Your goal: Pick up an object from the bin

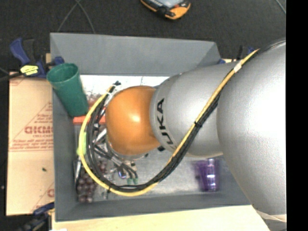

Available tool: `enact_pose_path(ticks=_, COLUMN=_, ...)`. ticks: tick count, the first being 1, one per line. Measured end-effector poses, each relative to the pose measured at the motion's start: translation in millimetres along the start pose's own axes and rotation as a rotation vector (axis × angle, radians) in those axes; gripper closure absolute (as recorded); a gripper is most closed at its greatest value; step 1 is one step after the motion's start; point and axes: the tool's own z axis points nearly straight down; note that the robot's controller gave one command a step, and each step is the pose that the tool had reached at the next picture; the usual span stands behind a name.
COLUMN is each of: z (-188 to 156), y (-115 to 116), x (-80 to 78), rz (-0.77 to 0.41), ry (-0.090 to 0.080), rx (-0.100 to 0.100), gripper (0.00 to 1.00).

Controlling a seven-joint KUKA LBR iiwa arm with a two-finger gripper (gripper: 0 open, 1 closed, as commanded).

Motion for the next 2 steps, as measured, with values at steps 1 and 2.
enact_pose_path(ticks=1, z=9, y=-22, x=-63.1, rz=0.018, ry=-0.018, rx=-0.002, gripper=0.00)
enact_pose_path(ticks=2, z=7, y=15, x=-49.8, rz=0.169, ry=0.002, rx=-0.001, gripper=0.00)
